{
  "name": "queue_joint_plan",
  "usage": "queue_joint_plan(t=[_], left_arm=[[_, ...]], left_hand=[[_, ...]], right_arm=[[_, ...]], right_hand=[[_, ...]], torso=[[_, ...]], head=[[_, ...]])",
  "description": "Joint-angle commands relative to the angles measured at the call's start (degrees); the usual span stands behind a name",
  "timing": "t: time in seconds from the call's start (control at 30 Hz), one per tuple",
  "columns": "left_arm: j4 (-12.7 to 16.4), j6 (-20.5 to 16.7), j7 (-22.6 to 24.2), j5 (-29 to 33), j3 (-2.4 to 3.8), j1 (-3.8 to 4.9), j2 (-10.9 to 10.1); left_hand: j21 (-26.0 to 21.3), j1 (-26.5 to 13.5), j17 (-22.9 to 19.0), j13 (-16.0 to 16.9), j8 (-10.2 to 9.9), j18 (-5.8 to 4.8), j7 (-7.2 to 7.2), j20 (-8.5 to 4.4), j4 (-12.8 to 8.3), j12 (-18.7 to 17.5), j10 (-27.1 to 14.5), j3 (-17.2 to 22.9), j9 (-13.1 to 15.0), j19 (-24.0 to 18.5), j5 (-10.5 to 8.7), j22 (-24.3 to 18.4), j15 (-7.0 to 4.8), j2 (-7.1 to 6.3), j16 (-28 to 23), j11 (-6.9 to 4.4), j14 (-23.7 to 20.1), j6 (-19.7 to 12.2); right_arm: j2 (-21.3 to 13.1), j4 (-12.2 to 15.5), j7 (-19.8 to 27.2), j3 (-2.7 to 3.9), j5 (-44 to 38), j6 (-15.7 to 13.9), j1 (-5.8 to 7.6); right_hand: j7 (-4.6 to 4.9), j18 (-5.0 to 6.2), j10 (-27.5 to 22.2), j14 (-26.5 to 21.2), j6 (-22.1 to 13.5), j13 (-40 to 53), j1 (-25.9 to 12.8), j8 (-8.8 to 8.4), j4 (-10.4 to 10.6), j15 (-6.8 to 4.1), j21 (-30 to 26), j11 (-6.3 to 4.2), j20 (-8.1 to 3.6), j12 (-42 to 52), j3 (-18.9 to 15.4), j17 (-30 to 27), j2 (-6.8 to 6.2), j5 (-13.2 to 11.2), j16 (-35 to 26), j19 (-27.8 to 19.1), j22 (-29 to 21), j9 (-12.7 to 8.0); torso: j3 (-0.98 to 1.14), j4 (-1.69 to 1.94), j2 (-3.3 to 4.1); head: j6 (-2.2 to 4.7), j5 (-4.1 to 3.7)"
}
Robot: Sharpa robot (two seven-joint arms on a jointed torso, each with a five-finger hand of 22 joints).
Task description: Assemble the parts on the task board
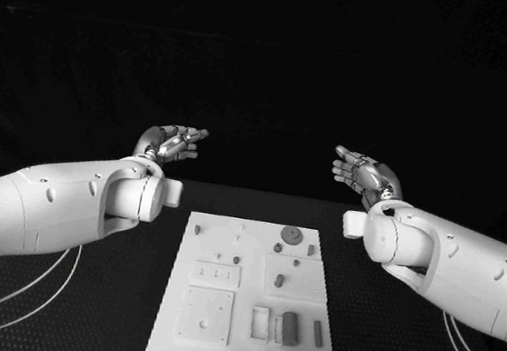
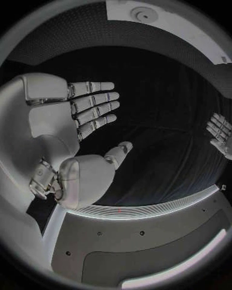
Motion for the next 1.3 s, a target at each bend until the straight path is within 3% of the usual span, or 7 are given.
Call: queue_joint_plan(t=[0.03, 0.37, 0.4, 0.5, 0.63, 1.03, 1.3], left_arm=[[-3.5, 7.3, -6.4, -1.0, -0.75, 1.48, 1.3], [-9.3, 10.5, -9.7, -1.3, -2.32, 4.12, 3.4], [-8.5, 12.4, -9.3, -1.2, -2.37, 4.09, 3.0], [-7.6, 12.2, -9.3, -1.5, -2.39, 4.09, 2.1], [-6.5, 13.9, -8.8, -2.8, -2.44, 4.09, 1.2], [0.4, 17.6, -7.4, -7.1, -2.47, 4.11, -2.2], [5.0, 17.6, -7.0, -7.1, -2.64, 4.05, -3.5]], left_hand=[[0.4, 0.7, 0.3, 0.1, 0.3, -0.88, 0.16, 0.00, -0.1, 0.2, 0.6, 0.3, 0.3, 0.5, 0.19, 0.4, 0.12, -0.13, 0.2, 0.08, 0.5, 0.5], [0.8, 1.0, 0.7, 0.2, 0.8, -0.72, 1.07, -0.23, 0.0, 0.5, 1.5, 0.3, 0.5, 1.5, 0.19, 0.4, 0.31, 0.08, 1.1, 0.85, 2.0, 1.4], [1.0, 1.1, 0.8, 0.3, 1.0, -0.55, 1.26, -0.33, -0.1, 0.7, 2.1, 0.3, 0.5, 1.9, 0.20, 0.4, 0.25, 0.14, 1.4, 1.00, 2.6, 1.8], [2.7, 2.0, 2.1, 1.5, 2.2, 1.01, 2.61, -0.59, -0.6, 3.6, 7.8, 0.5, 0.9, 5.2, 0.29, 1.2, 0.18, 0.45, 4.2, 2.52, 7.9, 4.5], [6.7, 4.4, 5.0, 3.1, 5.0, 3.66, 2.52, -1.97, -2.5, 6.7, 14.2, 1.1, 1.7, 12.0, 0.38, 3.5, -1.64, 1.29, 9.1, 1.32, 16.9, 11.0], [9.6, 5.7, 8.9, 5.4, 5.6, 3.30, 0.09, -4.60, -7.0, 8.5, 21.8, 1.9, 1.1, 16.3, 0.53, 6.4, -4.30, 3.28, 10.0, -1.82, 22.4, 17.9], [9.7, 5.5, 9.5, 5.6, 5.3, 3.13, -0.10, -4.85, -7.5, 8.3, 22.5, 2.1, 0.9, 16.5, 0.52, 6.8, -4.46, 3.33, 9.6, -2.02, 22.9, 18.6]], right_arm=[[0.8, -3.2, -7.2, -0.39, -3.2, 12.8, 1.17], [2.1, -8.9, -11.5, -1.22, -4.6, 19.7, 3.50], [3.5, -12.2, -10.0, -1.24, -20.2, 17.7, 3.60], [4.1, -13.6, -9.8, -1.24, -29.6, 16.7, 3.60], [5.0, -15.3, -9.8, -1.24, -39.5, 16.5, 3.59], [5.3, -14.9, -10.9, -1.21, -65.1, 18.6, 3.58], [5.2, -12.9, -11.6, -1.21, -77.9, 18.2, 3.57]], right_hand=[[3.93, 1.15, 1.8, 1.6, 1.4, 0.2, 2.4, 0.96, -0.9, 0.35, 0.5, 0.37, 0.21, 0.6, 1.1, 0.7, 0.06, 0.4, 0.9, 1.1, 2.8, 0.8], [4.24, 2.10, 4.8, 4.6, 3.6, 0.6, 5.3, 2.46, -4.6, 0.87, 0.9, 0.71, 0.13, 1.7, 1.7, 1.5, 0.23, 0.4, 2.5, 3.8, 3.4, 1.1], [4.32, 2.40, 6.0, 5.6, 4.6, 0.8, 6.0, 3.00, -5.4, 1.03, 1.1, 0.81, 0.03, 2.2, 2.0, 1.8, 0.12, 0.5, 3.1, 4.5, 3.4, 1.3], [4.14, 3.61, 9.0, 9.3, 7.4, 1.2, 8.1, 4.39, -7.7, 1.29, 2.0, 0.78, -0.29, 3.5, 3.0, 2.5, -0.21, 0.5, 4.8, 7.8, 3.5, 1.7], [3.62, 5.28, 13.5, 14.7, 11.2, 1.8, 10.8, 6.05, -8.7, -0.40, 3.3, 0.08, -0.57, 5.3, 4.0, 3.9, -1.01, 0.5, 7.4, 12.7, 3.4, 2.2], [2.17, 10.15, 20.8, 29.9, 18.0, 1.8, 16.3, 7.41, -8.8, -7.65, 8.1, -2.57, -1.64, 6.3, 4.0, 9.4, -2.59, 0.5, 14.2, 29.0, 2.9, 2.4], [1.68, 10.15, 23.4, 40.7, 20.0, 0.9, 18.0, 6.39, -8.8, -10.68, 13.3, -4.30, -6.26, 5.1, 2.3, 15.2, -3.68, 0.4, 21.4, 41.3, 4.5, 1.7]], torso=[[0.01, 0.00, 0.05], [0.01, 0.00, 0.05], [-0.14, -0.06, -0.05], [-0.19, -0.12, 0.00], [-0.05, -0.11, 0.11], [0.23, 1.01, 2.17], [0.59, 2.60, 4.72]], head=[[-0.04, 0.00], [-0.04, 0.00], [0.09, 0.36], [0.28, 0.40], [0.23, 0.37], [0.28, -0.46], [1.43, -1.69]])
